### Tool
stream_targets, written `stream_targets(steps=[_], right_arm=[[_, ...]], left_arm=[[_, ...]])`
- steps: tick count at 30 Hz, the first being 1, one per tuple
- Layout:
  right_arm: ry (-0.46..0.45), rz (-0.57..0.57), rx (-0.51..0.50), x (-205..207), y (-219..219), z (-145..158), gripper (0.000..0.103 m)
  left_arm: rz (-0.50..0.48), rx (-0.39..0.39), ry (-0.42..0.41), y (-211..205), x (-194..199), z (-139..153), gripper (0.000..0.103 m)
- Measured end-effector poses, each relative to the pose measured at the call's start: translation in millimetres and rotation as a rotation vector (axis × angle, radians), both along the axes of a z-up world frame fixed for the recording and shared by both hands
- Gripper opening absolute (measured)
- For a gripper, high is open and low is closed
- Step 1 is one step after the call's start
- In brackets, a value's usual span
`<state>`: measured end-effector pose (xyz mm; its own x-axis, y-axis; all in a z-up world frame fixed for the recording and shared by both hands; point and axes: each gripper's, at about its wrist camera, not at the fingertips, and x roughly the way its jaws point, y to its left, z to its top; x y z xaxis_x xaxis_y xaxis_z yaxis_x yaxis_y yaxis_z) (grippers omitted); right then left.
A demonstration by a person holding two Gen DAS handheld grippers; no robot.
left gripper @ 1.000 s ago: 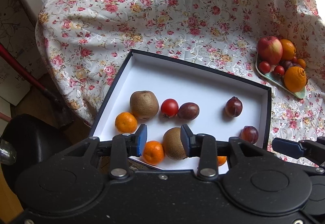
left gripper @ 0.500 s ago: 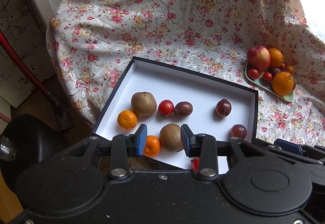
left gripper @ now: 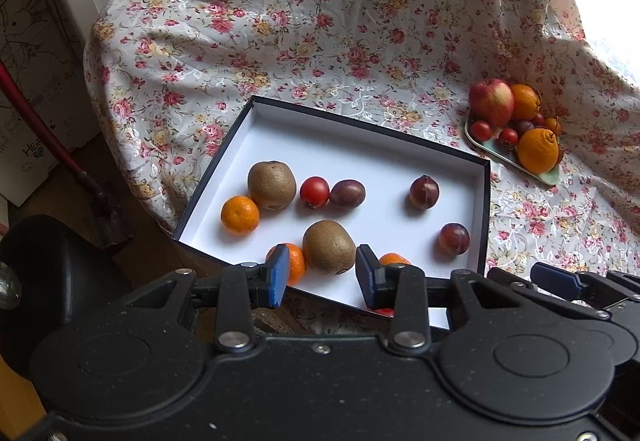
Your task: Organize fruits
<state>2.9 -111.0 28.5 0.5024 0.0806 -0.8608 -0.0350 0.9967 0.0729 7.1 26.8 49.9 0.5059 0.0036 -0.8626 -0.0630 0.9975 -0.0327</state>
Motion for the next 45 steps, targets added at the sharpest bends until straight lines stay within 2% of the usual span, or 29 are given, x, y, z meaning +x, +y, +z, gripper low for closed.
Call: stream_targets(steps=[9,12,16,20,23,29,37,45], right_arm=[[0.011,0.056,-0.134,-4,16,-19,0.038],[0.028,0.052,-0.155,-3,19,-24,0.038],[0.075,0.042,-0.105,1,15,-29,0.036],[0.031,0.009,-0.107,-3,14,-27,0.036],[0.004,0.027,-0.127,-6,19,-23,0.036],[0.035,0.075,-0.118,-5,24,-25,0.036],[0.044,0.028,-0.078,-1,16,-25,0.036],[0.036,0.053,-0.068,-3,21,-22,0.036]], left_arm=[[-0.047,0.028,-0.005,-10,-1,-2,0.047],[-0.056,0.013,0.012,-8,1,-3,0.047],[-0.049,0.019,0.031,-8,4,-5,0.047],[-0.047,0.015,0.041,-7,5,-6,0.047],[-0.044,0.016,0.039,-7,5,-6,0.047],[-0.028,0.000,0.042,-4,5,-7,0.047],[-0.002,-0.022,0.063,0,7,-9,0.047],[-0.014,-0.004,0.055,-2,7,-9,0.047]])
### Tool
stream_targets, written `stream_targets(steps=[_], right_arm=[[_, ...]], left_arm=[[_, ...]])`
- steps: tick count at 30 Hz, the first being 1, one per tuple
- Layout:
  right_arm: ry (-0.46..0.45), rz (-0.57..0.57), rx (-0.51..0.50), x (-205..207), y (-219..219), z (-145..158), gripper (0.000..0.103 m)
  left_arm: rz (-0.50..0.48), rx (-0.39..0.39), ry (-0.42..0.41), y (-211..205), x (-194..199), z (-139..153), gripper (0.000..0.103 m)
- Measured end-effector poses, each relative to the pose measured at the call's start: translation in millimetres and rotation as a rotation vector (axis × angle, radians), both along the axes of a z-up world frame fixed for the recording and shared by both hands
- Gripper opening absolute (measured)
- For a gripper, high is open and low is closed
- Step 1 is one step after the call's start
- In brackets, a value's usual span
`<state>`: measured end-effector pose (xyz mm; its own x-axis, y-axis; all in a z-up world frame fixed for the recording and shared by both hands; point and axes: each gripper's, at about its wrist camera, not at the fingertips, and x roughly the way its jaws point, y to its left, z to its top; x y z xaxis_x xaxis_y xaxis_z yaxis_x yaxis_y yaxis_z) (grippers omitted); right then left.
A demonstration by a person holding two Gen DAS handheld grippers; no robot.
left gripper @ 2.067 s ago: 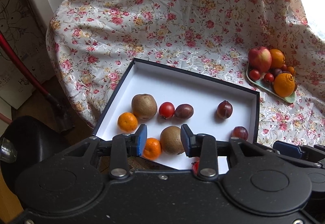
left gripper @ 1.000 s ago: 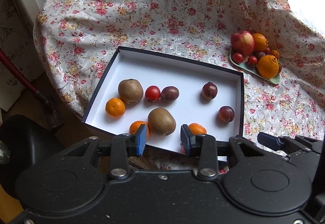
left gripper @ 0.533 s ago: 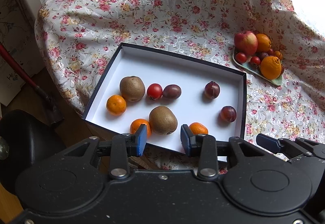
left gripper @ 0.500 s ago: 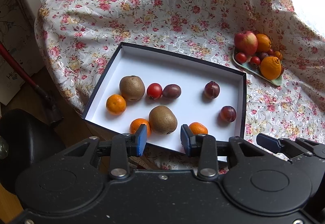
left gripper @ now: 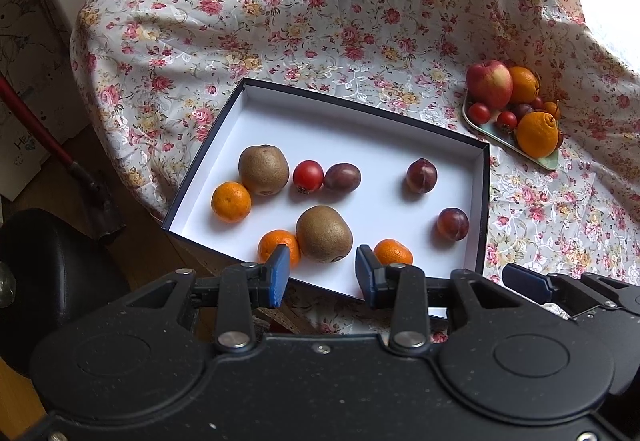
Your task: Organize fruits
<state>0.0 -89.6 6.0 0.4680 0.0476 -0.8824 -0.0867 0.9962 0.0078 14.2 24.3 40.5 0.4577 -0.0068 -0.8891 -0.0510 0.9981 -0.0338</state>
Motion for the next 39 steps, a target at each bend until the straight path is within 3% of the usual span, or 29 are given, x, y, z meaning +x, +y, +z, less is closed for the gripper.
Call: stream_targets(steps=[39], right_arm=[[0.056,0.014,0.017,6.1,0.4,-7.1,0.036]], left_arm=[[-0.007,0.013,0.023,-2.3,2.2,-3.3,0.047]])
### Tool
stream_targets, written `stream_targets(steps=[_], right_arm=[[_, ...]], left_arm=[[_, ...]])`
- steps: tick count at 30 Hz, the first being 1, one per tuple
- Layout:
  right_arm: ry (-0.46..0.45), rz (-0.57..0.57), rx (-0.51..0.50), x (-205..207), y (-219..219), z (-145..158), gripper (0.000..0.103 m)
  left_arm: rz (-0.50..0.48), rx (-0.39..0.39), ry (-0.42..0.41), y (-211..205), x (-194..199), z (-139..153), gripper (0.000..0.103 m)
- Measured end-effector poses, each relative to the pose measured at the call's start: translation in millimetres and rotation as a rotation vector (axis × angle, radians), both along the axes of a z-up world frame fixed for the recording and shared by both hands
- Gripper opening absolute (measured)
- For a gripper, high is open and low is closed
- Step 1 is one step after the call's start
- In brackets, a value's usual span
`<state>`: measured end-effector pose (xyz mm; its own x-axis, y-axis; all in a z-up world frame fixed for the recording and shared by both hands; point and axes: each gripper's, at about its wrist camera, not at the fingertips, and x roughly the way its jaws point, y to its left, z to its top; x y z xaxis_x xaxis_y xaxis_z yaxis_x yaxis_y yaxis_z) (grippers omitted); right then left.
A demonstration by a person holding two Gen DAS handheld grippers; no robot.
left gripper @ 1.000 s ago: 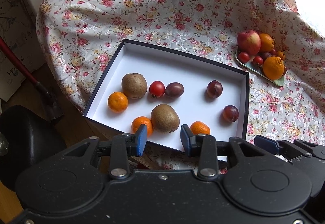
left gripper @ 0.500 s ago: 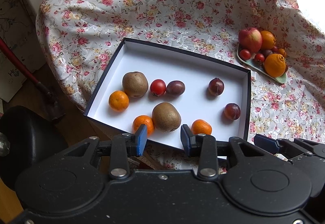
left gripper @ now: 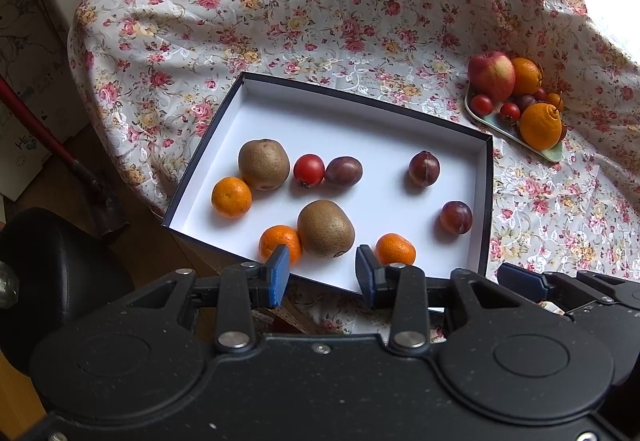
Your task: Organize fruits
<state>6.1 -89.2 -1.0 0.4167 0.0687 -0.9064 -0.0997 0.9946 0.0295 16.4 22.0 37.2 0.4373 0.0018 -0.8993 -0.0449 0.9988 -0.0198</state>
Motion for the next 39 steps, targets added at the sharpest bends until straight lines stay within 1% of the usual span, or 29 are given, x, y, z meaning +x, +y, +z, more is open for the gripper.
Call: stream_targets(steps=[8,17,28,39], right_arm=[[0.005,-0.009,0.014,2,-2,2,0.036],[-0.005,-0.009,0.000,1,-2,4,0.036],[-0.015,-0.060,0.038,2,-10,11,0.036],[-0.015,-0.075,0.062,2,-13,15,0.036]], left_arm=[[-0.005,0.025,0.005,-1,1,-1,0.047],[0.006,0.055,0.041,-2,5,-6,0.047],[-0.003,0.087,0.032,-5,4,-5,0.047],[0.001,0.092,0.024,-5,3,-4,0.047]])
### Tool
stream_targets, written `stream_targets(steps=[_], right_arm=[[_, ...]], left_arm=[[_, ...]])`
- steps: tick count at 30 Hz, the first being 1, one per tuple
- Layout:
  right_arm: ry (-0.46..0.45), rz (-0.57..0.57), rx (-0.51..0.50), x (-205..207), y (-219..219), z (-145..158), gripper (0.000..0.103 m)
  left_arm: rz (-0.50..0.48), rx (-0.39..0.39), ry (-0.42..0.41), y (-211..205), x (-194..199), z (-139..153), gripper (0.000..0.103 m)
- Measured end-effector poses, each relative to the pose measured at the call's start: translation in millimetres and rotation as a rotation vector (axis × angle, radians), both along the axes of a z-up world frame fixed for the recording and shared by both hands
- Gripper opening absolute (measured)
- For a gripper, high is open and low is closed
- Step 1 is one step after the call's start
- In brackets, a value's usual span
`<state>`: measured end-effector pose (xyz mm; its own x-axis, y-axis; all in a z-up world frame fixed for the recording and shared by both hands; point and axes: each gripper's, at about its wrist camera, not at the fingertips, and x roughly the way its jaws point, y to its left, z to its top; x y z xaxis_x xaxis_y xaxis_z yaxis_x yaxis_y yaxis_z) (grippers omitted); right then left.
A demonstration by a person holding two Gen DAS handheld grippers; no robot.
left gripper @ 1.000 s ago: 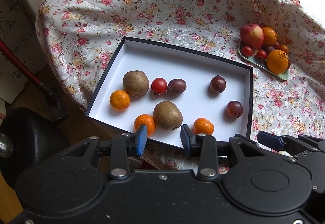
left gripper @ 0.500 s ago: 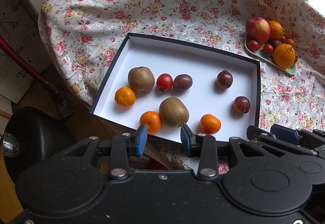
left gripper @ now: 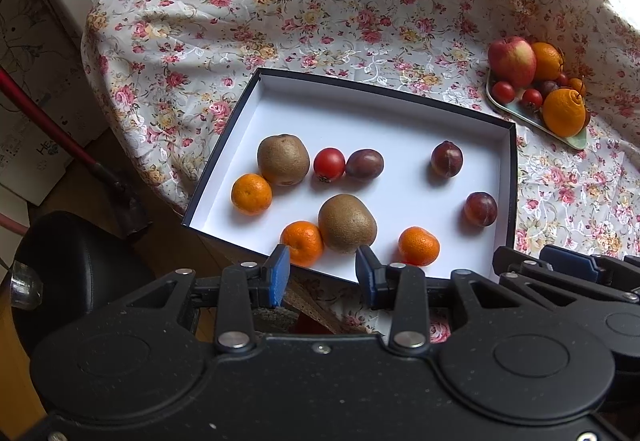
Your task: Organize fruits
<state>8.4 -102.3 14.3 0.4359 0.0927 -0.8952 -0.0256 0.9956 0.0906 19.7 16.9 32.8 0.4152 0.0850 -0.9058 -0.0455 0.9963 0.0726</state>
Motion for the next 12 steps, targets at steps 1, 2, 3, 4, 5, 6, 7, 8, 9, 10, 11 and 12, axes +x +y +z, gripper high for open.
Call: stream_targets(steps=[1,2,3,4,5,6,7,8,9,10,11,12], right_arm=[[0.001,0.000,0.001,0.1,-0.1,0.1,0.036],[0.002,0.000,0.001,0.4,0.1,0.2,0.036],[0.002,0.000,0.000,0.2,0.3,0.2,0.036],[0.001,0.000,-0.001,0.0,0.5,0.5,0.036],[-0.001,0.000,-0.002,-0.2,0.4,0.6,0.036],[-0.001,0.001,-0.002,-0.4,0.4,0.8,0.036],[-0.001,0.002,-0.002,-0.6,0.2,1.1,0.036],[0.000,0.002,0.000,-0.6,0.1,1.2,0.036],[0.000,0.001,0.001,-0.7,-0.1,1.3,0.036],[0.000,0.000,0.003,-0.7,-0.2,1.6,0.036],[-0.001,-0.001,0.003,-0.6,-0.3,1.9,0.036],[-0.001,-0.001,0.004,-0.7,-0.1,1.9,0.036]], left_arm=[[-0.001,0.000,0.000,-0.3,-0.1,0.0,0.047],[-0.002,0.002,-0.001,-0.7,-0.1,0.0,0.047],[-0.004,0.004,-0.001,-1.4,-0.1,0.0,0.047],[-0.005,0.007,0.000,-2.0,-0.4,0.0,0.047],[-0.007,0.011,-0.002,-2.8,-0.5,-0.1,0.047],[-0.009,0.016,-0.005,-3.5,-0.7,0.1,0.047],[-0.011,0.021,-0.010,-4.1,-1.0,0.5,0.047],[-0.012,0.028,-0.018,-4.8,-1.7,1.0,0.047],[-0.014,0.035,-0.025,-5.5,-2.4,1.6,0.047],[-0.017,0.041,-0.031,-6.0,-2.7,2.0,0.047],[-0.018,0.046,-0.035,-6.5,-3.0,2.4,0.047],[-0.018,0.048,-0.037,-6.8,-3.2,2.6,0.047]])
